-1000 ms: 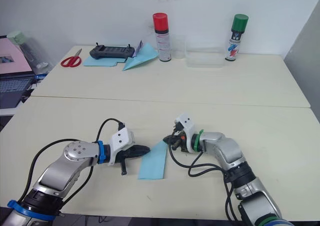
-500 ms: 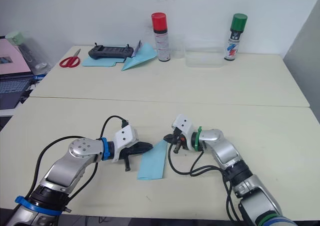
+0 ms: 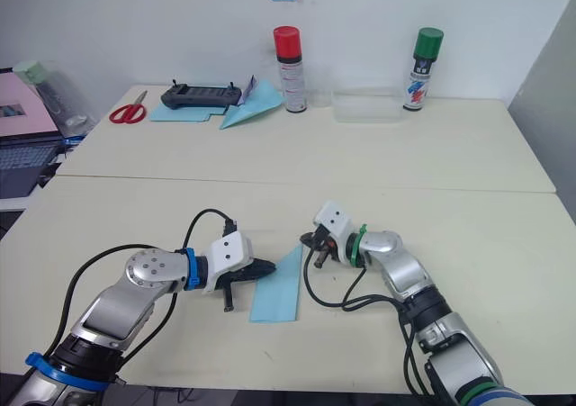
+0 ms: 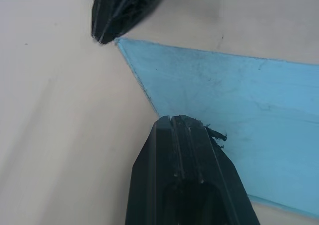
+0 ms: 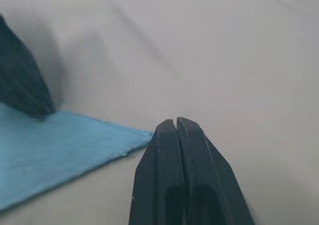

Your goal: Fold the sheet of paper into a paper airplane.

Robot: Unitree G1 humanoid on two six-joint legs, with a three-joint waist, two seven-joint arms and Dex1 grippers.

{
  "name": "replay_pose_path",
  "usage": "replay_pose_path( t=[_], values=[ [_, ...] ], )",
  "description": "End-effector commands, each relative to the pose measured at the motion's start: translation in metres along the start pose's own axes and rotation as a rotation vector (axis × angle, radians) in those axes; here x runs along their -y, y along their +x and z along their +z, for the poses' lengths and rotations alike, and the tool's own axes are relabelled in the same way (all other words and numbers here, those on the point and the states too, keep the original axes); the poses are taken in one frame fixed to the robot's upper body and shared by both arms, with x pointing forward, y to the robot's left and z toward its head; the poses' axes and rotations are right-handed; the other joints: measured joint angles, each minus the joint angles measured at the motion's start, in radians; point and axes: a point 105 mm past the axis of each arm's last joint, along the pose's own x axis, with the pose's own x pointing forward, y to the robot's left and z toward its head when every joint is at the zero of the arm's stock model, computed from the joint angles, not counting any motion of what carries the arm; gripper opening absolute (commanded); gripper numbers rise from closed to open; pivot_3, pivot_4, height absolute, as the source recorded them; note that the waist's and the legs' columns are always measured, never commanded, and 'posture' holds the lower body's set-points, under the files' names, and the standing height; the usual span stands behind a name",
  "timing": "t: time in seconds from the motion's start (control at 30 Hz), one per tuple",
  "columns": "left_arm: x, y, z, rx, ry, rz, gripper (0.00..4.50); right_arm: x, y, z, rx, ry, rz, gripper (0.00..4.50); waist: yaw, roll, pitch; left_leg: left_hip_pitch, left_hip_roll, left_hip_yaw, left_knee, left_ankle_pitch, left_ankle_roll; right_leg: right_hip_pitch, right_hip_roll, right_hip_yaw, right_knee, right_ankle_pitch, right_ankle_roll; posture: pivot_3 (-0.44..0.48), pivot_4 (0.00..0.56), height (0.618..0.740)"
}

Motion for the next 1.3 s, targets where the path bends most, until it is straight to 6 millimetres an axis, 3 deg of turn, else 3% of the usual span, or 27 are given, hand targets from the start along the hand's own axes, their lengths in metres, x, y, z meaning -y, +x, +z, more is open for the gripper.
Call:
replay_pose_path(
  t=[0.03, 0.13, 0.2, 0.23, 0.3, 0.43, 0.7, 0.87, 1.07, 1.3],
  values=[
    [0.018, 0.007, -0.020, -0.074, -0.034, -0.085, 0.00, 0.027, -0.017, -0.027, -0.095, 0.013, -0.135, 0.06, 0.001, 0.000, 0.000, 0.000, 0.000, 0.000, 0.000, 0.000, 0.000, 0.001, 0.000, 0.000, 0.000, 0.000, 0.000, 0.000, 0.150, 0.740],
    [0.017, 0.007, -0.021, -0.074, -0.034, -0.082, 0.00, 0.028, -0.017, -0.023, -0.069, 0.006, -0.130, 0.06, 0.003, 0.000, 0.000, 0.001, 0.000, 0.000, 0.001, 0.000, 0.000, 0.001, 0.000, 0.000, 0.000, 0.000, 0.000, 0.000, 0.150, 0.740],
    [0.016, 0.007, -0.021, -0.073, -0.032, -0.080, 0.00, 0.025, -0.018, -0.001, 0.052, 0.056, -0.098, 0.06, 0.005, 0.000, 0.000, 0.001, 0.000, 0.000, 0.001, 0.000, 0.000, 0.002, 0.000, 0.000, 0.000, 0.000, 0.000, 0.000, 0.150, 0.740],
    [0.016, 0.007, -0.021, -0.073, -0.032, -0.080, 0.00, 0.016, -0.020, 0.016, 0.143, 0.069, -0.041, 0.06, 0.006, 0.000, 0.000, 0.000, 0.000, 0.000, 0.001, 0.000, 0.000, 0.001, 0.000, 0.000, 0.000, 0.000, 0.000, 0.000, 0.150, 0.740],
    [0.015, 0.008, -0.021, -0.072, -0.031, -0.081, 0.00, -0.009, -0.023, 0.032, 0.223, 0.115, 0.095, 0.06, 0.008, 0.000, 0.000, -0.001, 0.000, -0.001, 0.001, 0.000, 0.000, 0.001, 0.000, 0.000, -0.001, 0.000, 0.000, 0.000, 0.150, 0.740],
    [0.015, 0.009, -0.020, -0.070, -0.030, -0.086, 0.00, -0.040, -0.022, 0.017, 0.136, 0.041, 0.201, 0.06, 0.007, 0.001, 0.001, -0.003, 0.000, -0.001, -0.001, 0.000, 0.000, -0.002, 0.000, -0.001, -0.001, 0.000, 0.000, 0.000, 0.150, 0.740],
    [0.015, 0.010, -0.020, -0.071, -0.031, -0.094, 0.00, -0.058, -0.018, -0.015, -0.043, -0.013, 0.244, 0.06, 0.008, 0.001, 0.001, -0.003, 0.000, -0.001, 0.001, 0.000, 0.000, -0.002, 0.000, -0.001, -0.001, 0.000, 0.000, 0.000, 0.150, 0.740],
    [0.015, 0.010, -0.020, -0.071, -0.032, -0.096, 0.00, -0.071, -0.026, -0.021, -0.072, 0.004, 0.326, 0.06, 0.009, 0.001, 0.000, -0.003, 0.000, -0.001, 0.000, 0.000, 0.000, -0.002, 0.000, -0.001, -0.001, -0.001, 0.000, 0.000, 0.150, 0.740],
    [0.015, 0.011, -0.020, -0.072, -0.033, -0.098, 0.00, -0.106, -0.046, -0.028, -0.123, 0.076, 0.521, 0.06, 0.010, 0.001, 0.000, -0.003, 0.000, -0.001, 0.000, 0.000, 0.000, -0.001, 0.000, -0.001, -0.001, -0.001, 0.000, 0.000, 0.150, 0.740],
    [0.014, 0.011, -0.019, -0.071, -0.037, -0.095, 0.00, -0.118, -0.054, -0.028, -0.150, 0.124, 0.606, 0.06, 0.010, 0.001, 0.000, -0.003, 0.000, -0.001, 0.000, 0.000, 0.000, -0.001, 0.000, -0.001, -0.001, -0.001, 0.000, 0.000, 0.150, 0.740]
  ],
)
